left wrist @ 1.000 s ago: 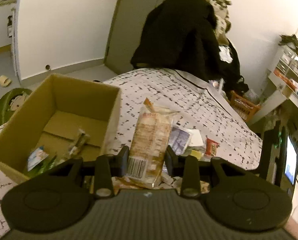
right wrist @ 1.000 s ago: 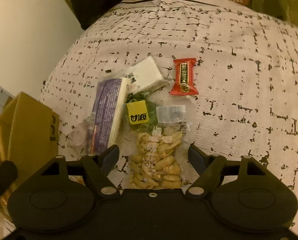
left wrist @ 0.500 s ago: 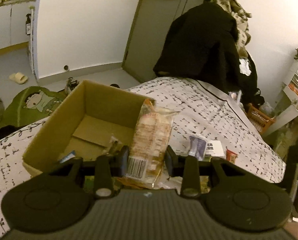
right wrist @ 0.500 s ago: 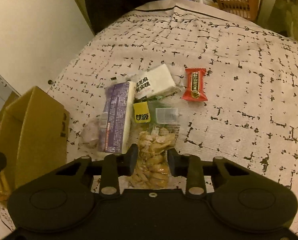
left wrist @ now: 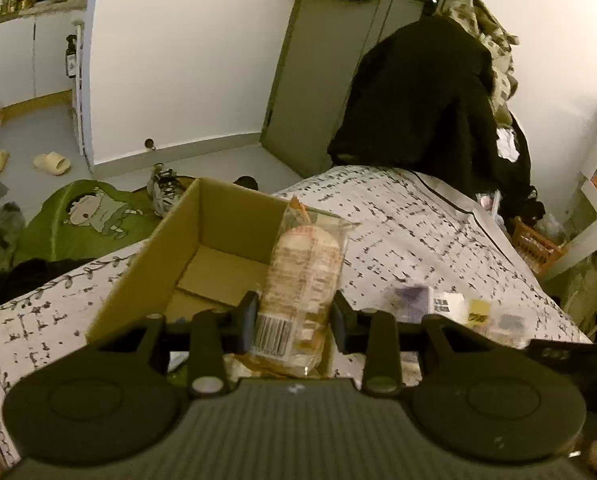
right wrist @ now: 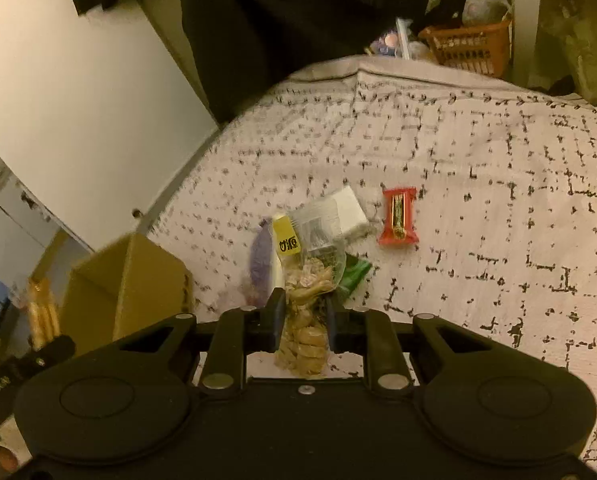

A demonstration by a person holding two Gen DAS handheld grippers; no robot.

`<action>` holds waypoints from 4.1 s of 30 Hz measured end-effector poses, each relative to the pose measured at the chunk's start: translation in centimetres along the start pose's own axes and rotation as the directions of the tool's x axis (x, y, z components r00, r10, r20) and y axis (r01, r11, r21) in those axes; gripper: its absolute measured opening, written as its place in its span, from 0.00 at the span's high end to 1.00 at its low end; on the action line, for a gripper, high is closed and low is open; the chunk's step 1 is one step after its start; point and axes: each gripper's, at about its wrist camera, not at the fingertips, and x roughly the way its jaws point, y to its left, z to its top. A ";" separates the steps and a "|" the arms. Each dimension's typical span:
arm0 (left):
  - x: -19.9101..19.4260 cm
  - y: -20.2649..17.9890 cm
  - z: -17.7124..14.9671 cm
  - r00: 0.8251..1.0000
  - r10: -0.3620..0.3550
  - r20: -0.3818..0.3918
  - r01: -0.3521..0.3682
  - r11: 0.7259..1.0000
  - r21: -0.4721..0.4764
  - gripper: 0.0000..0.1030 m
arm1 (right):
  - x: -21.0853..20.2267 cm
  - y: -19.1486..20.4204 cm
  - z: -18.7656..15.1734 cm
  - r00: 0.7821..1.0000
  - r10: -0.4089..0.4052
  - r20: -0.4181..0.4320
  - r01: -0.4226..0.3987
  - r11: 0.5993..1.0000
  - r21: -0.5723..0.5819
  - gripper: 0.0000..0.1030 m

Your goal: Organize snacks

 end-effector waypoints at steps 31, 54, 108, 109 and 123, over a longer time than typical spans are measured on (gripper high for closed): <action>5.3 4.6 0.8 0.991 0.125 -0.052 -0.125 0.992 0.011 0.65 | -1.2 5.3 -1.1 0.965 0.261 0.038 -0.260 0.965 -0.024 1.00; 3.9 4.4 1.0 0.993 0.116 -0.016 -0.116 0.993 -0.007 0.62 | 7.5 4.0 -3.4 0.969 0.176 -0.173 -0.170 0.984 0.050 0.42; 1.3 6.5 -0.3 0.987 0.150 -0.055 -0.153 0.986 -0.062 0.56 | 1.9 6.3 -0.4 0.955 0.297 0.009 -0.297 0.954 0.031 0.53; 1.2 6.6 -0.3 0.987 0.151 -0.056 -0.154 0.986 -0.064 0.56 | 1.9 6.6 -0.5 0.952 0.306 0.004 -0.306 0.952 0.030 0.53; 0.7 6.4 0.0 0.986 0.161 -0.047 -0.164 0.984 -0.064 0.56 | 2.9 9.9 -1.9 0.894 0.447 -0.035 -0.447 0.894 0.002 0.40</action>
